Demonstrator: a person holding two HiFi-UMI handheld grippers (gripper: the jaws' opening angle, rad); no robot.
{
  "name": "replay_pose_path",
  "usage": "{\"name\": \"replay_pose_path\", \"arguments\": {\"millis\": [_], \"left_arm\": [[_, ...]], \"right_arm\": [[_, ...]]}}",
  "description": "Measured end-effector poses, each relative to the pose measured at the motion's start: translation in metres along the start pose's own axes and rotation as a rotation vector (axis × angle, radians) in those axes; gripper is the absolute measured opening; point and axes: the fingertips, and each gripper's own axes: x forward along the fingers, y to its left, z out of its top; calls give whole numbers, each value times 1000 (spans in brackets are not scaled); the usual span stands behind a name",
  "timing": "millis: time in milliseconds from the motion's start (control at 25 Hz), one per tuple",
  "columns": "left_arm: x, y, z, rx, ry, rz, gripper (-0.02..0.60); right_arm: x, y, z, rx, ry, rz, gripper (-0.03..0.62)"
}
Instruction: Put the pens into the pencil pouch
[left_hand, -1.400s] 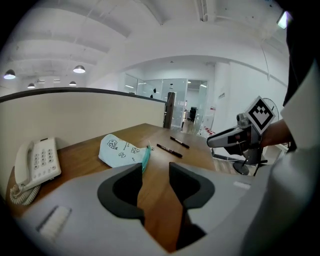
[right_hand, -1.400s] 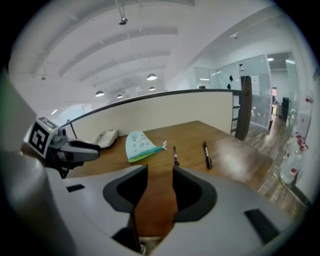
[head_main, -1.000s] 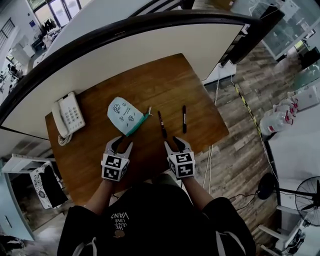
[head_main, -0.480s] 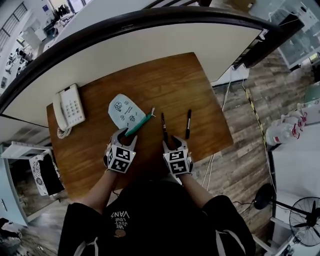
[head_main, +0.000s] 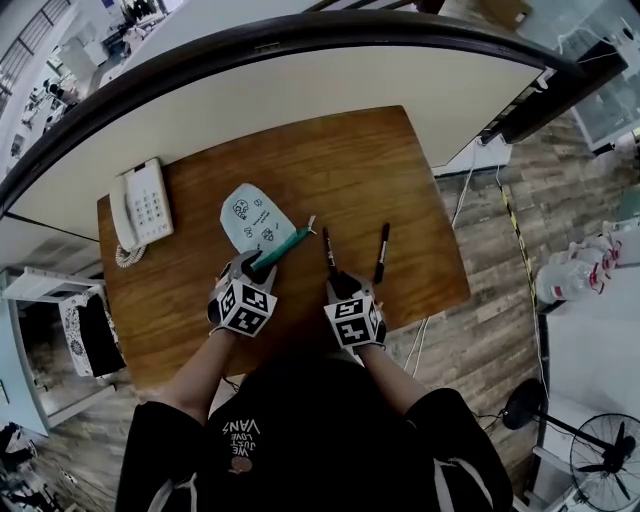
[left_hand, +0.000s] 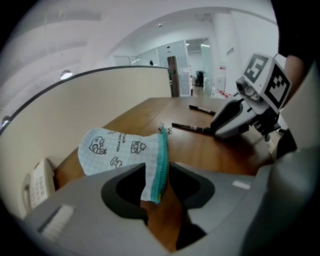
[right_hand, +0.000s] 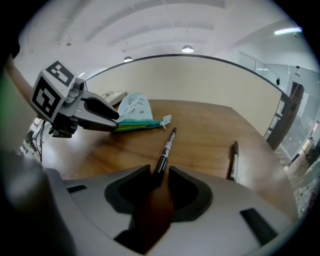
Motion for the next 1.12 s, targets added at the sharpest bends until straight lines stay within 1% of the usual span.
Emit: {"name": "replay_pose_path", "arguments": {"millis": [160, 240, 400, 600, 800, 960, 1120], "left_arm": [[4, 2, -3, 21, 20, -2, 143], [5, 1, -5, 27, 26, -3, 91], [3, 2, -3, -6, 13, 0, 52], [-6, 9, 14, -62, -71, 4, 37], [-16, 15, 37, -123, -173, 1, 34], [-26, 16, 59, -120, -239, -14, 32], [-33, 8, 69, -108, -272, -46, 32]], "right_arm": [[1, 4, 1, -15, -4, 8, 97], [1, 6, 1, -10, -7, 10, 74], [-2, 5, 1, 17, -15, 17, 71], [-12, 4, 6, 30, -46, 25, 69], [-30, 14, 18, 60, -90, 64, 69], [-40, 25, 25, 50, -110, 99, 69], [-41, 36, 31, 22, -115, 132, 69]]}}
